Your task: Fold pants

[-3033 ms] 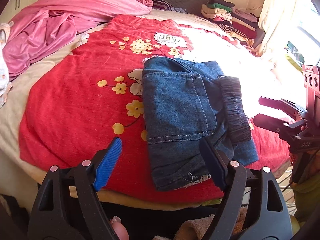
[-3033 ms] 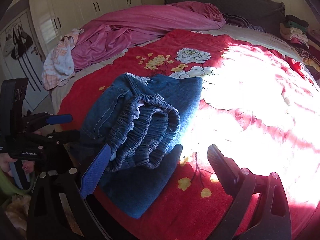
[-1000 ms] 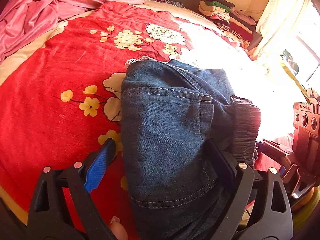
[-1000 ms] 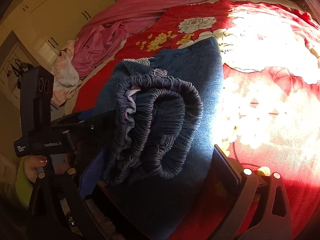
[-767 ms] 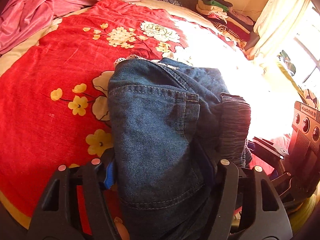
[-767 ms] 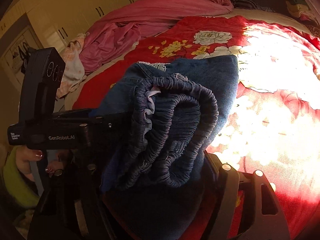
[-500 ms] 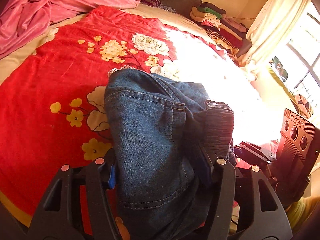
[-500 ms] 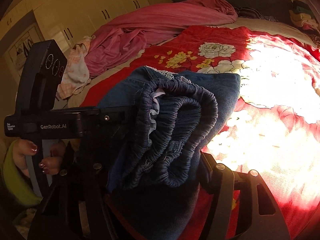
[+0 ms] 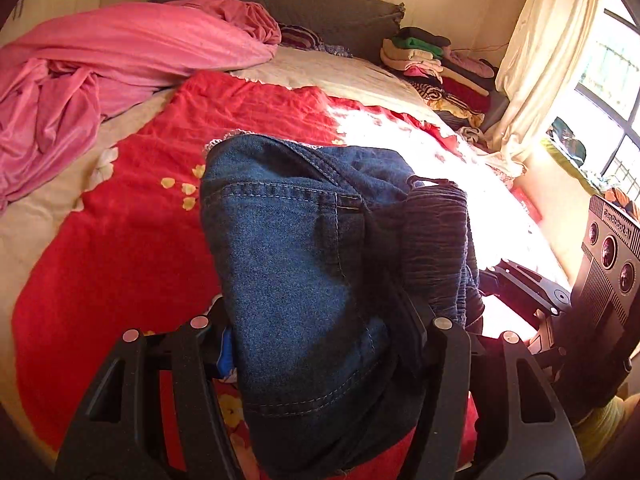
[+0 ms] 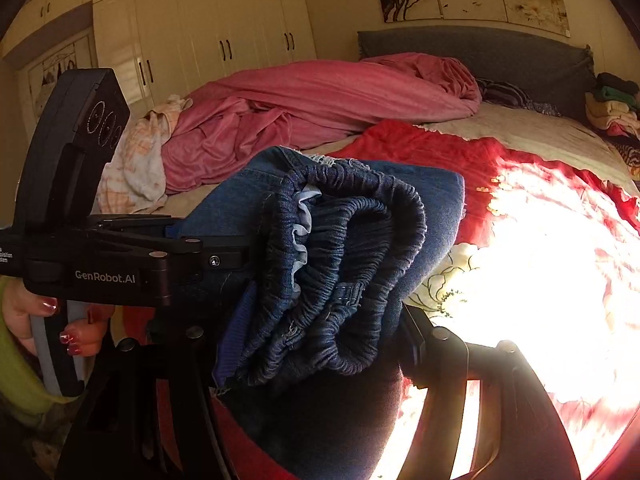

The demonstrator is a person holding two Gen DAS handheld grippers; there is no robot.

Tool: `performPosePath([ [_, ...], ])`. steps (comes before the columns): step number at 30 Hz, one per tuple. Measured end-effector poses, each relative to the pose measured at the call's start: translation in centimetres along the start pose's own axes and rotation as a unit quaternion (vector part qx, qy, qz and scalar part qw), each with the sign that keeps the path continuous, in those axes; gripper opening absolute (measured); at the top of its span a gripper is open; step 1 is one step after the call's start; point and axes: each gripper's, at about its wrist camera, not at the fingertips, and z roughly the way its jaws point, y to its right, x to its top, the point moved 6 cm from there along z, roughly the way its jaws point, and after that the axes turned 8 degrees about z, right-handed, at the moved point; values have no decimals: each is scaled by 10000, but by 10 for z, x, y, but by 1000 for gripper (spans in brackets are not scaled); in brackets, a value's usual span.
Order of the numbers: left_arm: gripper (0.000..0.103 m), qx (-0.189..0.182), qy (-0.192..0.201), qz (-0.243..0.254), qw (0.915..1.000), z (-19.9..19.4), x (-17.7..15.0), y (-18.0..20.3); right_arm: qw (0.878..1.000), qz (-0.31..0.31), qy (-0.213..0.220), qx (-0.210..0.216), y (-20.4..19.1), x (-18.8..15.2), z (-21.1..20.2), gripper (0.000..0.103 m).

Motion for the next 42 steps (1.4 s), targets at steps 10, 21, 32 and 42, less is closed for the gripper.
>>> performPosePath([
  [10, 53, 241, 98, 129, 9996, 25, 34, -22, 9996, -124, 211, -137, 22, 31, 30, 61],
  [21, 53, 446, -180, 287, 9984, 77, 35, -45, 9984, 400, -284, -272, 43, 31, 89, 63],
  [32, 70, 645, -411, 123, 9970, 88, 9, -70, 9895, 1149, -701, -518, 66, 6, 95, 91],
  [42, 81, 614, -450, 0, 9971, 84, -2, -75, 9896, 991, -658, -807, 63, 3, 84, 94],
])
